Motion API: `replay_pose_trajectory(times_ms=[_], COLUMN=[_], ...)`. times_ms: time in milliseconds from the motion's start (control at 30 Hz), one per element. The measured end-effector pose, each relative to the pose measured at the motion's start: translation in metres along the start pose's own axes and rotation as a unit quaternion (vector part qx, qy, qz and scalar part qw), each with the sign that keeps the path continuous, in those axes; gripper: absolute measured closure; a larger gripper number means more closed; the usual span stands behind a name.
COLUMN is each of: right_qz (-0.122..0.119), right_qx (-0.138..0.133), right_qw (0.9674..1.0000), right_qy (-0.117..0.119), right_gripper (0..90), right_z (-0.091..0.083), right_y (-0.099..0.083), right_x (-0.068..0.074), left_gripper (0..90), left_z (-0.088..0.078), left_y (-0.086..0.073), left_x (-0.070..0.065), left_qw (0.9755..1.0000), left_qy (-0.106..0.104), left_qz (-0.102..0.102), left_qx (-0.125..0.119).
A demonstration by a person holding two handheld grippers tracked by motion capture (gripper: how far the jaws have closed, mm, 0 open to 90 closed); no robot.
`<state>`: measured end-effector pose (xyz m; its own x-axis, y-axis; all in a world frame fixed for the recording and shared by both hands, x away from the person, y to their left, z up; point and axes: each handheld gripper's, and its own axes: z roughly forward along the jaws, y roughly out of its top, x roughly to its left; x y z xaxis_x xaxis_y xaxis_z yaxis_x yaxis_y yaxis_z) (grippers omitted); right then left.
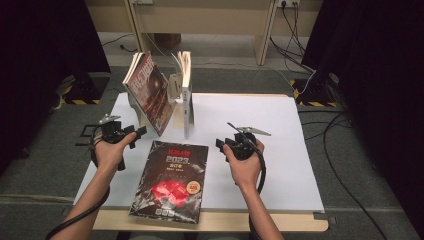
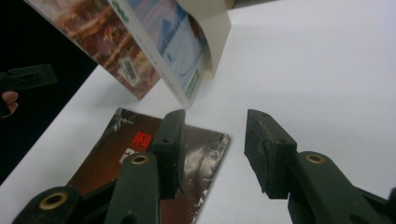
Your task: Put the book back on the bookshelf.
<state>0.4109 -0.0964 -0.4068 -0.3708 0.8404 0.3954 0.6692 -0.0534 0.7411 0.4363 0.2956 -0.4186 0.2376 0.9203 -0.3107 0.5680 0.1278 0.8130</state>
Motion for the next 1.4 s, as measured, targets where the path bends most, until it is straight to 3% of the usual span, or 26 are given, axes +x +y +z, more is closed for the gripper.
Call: replay_pose_trajectory(times_ms=[100, 133, 167, 500, 733, 867, 1000, 1200, 1233, 1400], right_qz=[0.004, 0.004, 0.003, 0.003, 0.004, 0.009, 0.013, 0.013, 0.011, 0.018], right_qx=[0.018, 0.018, 0.029, 0.09, 0.112, 0.134, 0.146, 0.154, 0.16, 0.158], right_qw=[0.9998, 0.9998, 0.9996, 0.9958, 0.9935, 0.9907, 0.9889, 0.9878, 0.9868, 0.987], right_qy=[-0.001, -0.001, -0.003, -0.013, -0.018, -0.026, -0.021, -0.021, -0.02, -0.021], right_gripper=[58.3, 58.3, 58.0, 57.5, 57.2, 57.0, 57.0, 56.9, 56.6, 56.4], right_z=[0.009, 0.009, 0.015, 0.045, 0.057, 0.064, 0.072, 0.079, 0.081, 0.082], right_y=[-0.003, -0.003, -0.005, -0.021, -0.029, -0.033, -0.038, -0.042, -0.044, -0.044], right_x=[0.002, 0.002, 0.003, 0.013, 0.017, 0.016, 0.015, 0.017, 0.017, 0.017], left_gripper=[41.4, 41.5, 41.7, 43.6, 43.7, 43.9, 45.8, 55.6, 56.4, 61.3], left_z=[-0.004, -0.004, -0.005, -0.008, -0.008, -0.008, -0.007, -0.01, -0.012, -0.018], left_y=[-0.021, -0.021, -0.033, -0.075, -0.085, -0.092, -0.096, -0.101, -0.102, -0.105], left_x=[0.004, 0.004, 0.005, 0.01, 0.007, 0.005, 0.003, -0.004, -0.006, -0.009], left_qw=[0.9995, 0.9995, 0.999, 0.9957, 0.9947, 0.9927, 0.9929, 0.9921, 0.9924, 0.9918], left_qy=[-0.011, -0.011, -0.014, -0.021, -0.03, -0.039, -0.036, -0.042, -0.036, -0.033], left_qz=[-0.009, -0.009, -0.008, -0.033, -0.039, -0.042, -0.032, -0.015, -0.005, -0.001], left_qx=[0.026, 0.026, 0.043, 0.083, 0.091, 0.106, 0.109, 0.117, 0.118, 0.124])
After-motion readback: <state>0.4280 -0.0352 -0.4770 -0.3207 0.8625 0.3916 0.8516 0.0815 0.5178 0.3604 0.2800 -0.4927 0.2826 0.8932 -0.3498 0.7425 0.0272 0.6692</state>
